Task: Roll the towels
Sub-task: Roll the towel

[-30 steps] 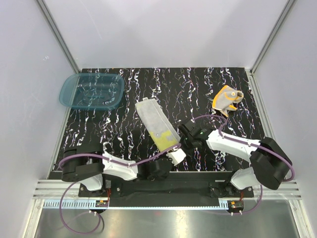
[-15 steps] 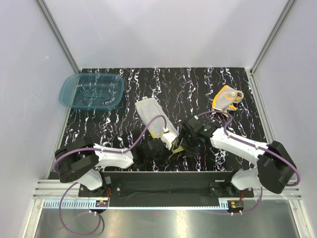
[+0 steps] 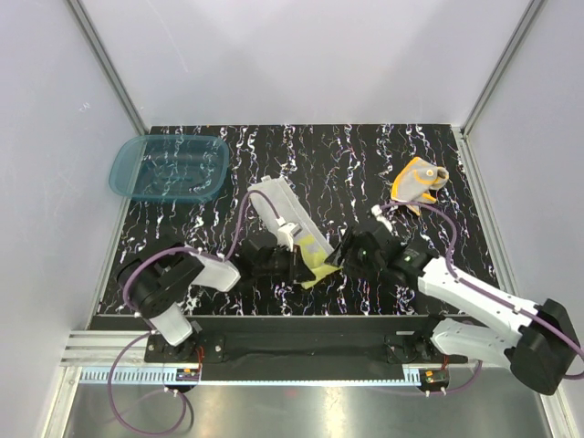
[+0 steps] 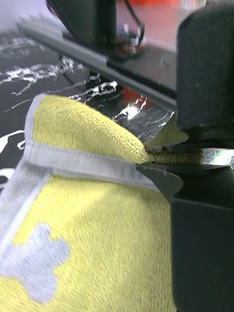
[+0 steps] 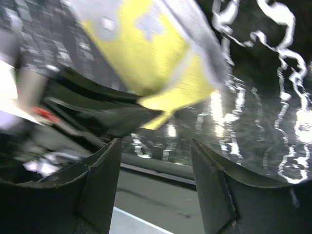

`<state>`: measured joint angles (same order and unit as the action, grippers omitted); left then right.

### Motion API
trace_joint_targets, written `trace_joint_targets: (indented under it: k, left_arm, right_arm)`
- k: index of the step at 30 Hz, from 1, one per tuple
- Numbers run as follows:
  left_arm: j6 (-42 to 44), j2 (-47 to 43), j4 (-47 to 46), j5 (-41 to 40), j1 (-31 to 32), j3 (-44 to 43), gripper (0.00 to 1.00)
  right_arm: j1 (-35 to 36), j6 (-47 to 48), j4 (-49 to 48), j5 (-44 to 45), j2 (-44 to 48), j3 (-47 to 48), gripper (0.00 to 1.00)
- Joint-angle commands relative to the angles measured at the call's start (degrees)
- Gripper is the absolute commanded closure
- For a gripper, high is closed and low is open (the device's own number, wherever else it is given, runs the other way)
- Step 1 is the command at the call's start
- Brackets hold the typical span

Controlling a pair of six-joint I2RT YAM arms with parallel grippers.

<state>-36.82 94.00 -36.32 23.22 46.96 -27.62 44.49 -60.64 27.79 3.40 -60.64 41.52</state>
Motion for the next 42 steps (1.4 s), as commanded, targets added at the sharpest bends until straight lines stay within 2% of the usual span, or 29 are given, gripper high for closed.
trace_joint_targets:
  k: [1, 13, 22, 29, 38, 42]
  left_arm:
    - [-8.3, 2.7, -12.0, 10.7, -4.0, 1.0, 0.89]
    - [-22.3, 12.6, -20.4, 23.2, -11.2, -2.3, 0.89]
    - [-24.1, 17.4, -22.1, 26.7, -12.3, -4.0, 0.89]
    - [-28.0, 21.1, -27.0, 28.9, -12.6, -4.8, 0.87]
    - [-28.0, 21.5, -27.6, 29.5, -13.0, -3.7, 0.87]
    - [-28.7, 22.3, -28.7, 29.9, -13.1, -3.4, 0.86]
  right_arm:
    - [1.6, 0.2, -4.9, -0.1, -0.5, -2.8, 0.36]
    - [3.2, 1.0, -18.6, 0.0, -8.7, -7.0, 0.36]
    - [3.2, 0.1, -22.9, 1.0, -15.5, -5.9, 0.29]
    - [3.2, -1.9, -24.9, 2.0, -20.0, -6.2, 0.3]
    - [3.2, -5.1, -27.3, 6.7, -22.1, -7.7, 0.29]
    - [3.2, -6.5, -28.9, 7.8, -23.6, -8.0, 0.33]
